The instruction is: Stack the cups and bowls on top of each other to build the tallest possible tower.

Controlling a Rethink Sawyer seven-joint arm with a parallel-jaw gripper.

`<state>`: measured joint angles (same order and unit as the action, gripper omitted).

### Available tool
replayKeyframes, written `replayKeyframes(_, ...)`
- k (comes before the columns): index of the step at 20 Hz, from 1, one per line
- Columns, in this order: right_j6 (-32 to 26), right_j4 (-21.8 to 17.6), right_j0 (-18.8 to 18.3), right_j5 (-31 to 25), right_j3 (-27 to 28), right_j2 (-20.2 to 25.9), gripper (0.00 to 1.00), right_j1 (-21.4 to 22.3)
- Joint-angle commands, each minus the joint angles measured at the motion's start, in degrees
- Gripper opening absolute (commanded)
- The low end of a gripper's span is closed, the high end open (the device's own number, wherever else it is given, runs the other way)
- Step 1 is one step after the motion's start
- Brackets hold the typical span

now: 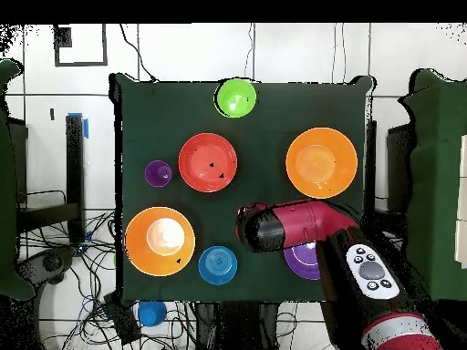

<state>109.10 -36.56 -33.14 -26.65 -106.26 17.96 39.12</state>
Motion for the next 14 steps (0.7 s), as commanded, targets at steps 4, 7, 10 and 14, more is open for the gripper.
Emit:
replayKeyframes(4, 1.1, -8.1, 3.3, 6.9, 2.3, -2.4, 1.00, -7.3)
replayKeyframes(7, 1.6, -8.6, 3.9, 7.8, 2.9, -3.1, 1.00, -8.1)
replayKeyframes(10, 1.8, -8.7, 4.4, 8.6, 3.6, -3.8, 1.00, -9.3)
replayKeyframes(14, 1.5, -8.3, 4.7, 8.7, 4.0, -4.0, 1.00, -9.6)
